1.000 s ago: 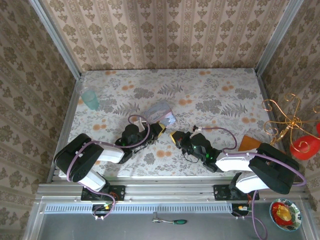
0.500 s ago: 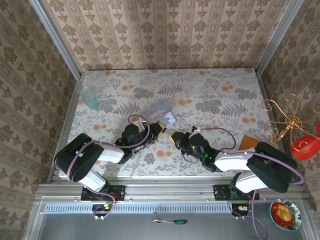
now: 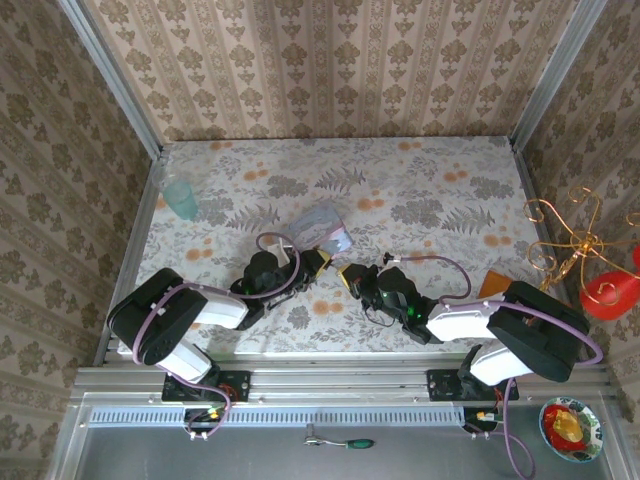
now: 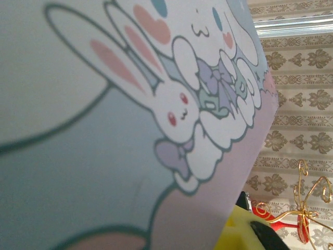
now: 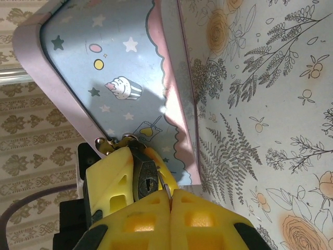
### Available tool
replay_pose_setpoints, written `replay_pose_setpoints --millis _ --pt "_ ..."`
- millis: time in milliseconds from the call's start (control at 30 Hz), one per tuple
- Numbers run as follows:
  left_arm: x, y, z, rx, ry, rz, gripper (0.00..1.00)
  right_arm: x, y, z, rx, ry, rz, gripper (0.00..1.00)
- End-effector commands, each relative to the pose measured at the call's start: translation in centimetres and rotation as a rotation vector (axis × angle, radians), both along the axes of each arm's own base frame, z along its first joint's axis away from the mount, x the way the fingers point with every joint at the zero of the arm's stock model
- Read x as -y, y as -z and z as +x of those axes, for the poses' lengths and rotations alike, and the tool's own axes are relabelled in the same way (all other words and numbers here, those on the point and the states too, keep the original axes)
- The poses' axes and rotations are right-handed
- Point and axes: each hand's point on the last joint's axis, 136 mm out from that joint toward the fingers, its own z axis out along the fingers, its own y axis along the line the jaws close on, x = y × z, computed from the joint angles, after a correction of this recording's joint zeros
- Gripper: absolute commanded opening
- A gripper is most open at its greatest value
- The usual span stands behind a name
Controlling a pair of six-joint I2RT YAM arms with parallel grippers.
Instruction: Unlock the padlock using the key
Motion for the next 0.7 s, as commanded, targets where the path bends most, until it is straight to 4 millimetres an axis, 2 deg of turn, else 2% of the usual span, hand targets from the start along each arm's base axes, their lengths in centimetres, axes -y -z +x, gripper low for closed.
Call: replay_pose_setpoints --millis 0,367,667 --pt "-0.6 -1.2 0.4 0.041 -0.022 -0.024 0.0 0.4 -1.1 0.2 0.024 0.029 -0.003 0.0" --pt "-0.6 -1.1 0.4 0.037 -0.019 -0.034 0.0 0.0 -1.8 0.1 0.039 0.017 0.01 0.0" --pt "0.5 -2.2 -0.1 0.042 0.003 -0.086 0.0 -0.3 -1.9 0.3 0.042 0.017 0.021 0.0"
